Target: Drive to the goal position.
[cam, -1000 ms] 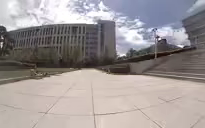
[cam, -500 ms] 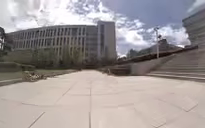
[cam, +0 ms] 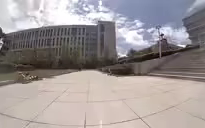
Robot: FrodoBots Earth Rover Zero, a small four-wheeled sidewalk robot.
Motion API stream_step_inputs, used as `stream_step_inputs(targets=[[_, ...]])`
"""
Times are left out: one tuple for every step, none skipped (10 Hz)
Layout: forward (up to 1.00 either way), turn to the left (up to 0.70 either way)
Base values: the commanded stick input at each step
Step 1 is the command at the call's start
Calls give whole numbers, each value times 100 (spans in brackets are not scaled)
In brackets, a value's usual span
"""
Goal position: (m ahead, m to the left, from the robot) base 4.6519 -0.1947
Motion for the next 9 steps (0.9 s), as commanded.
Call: stream_step_inputs(targets=[[100, 5], [100, 5], [100, 5], [100, 5], [100, 5], [100, 5], [100, 5], [100, 5], [100, 5]])
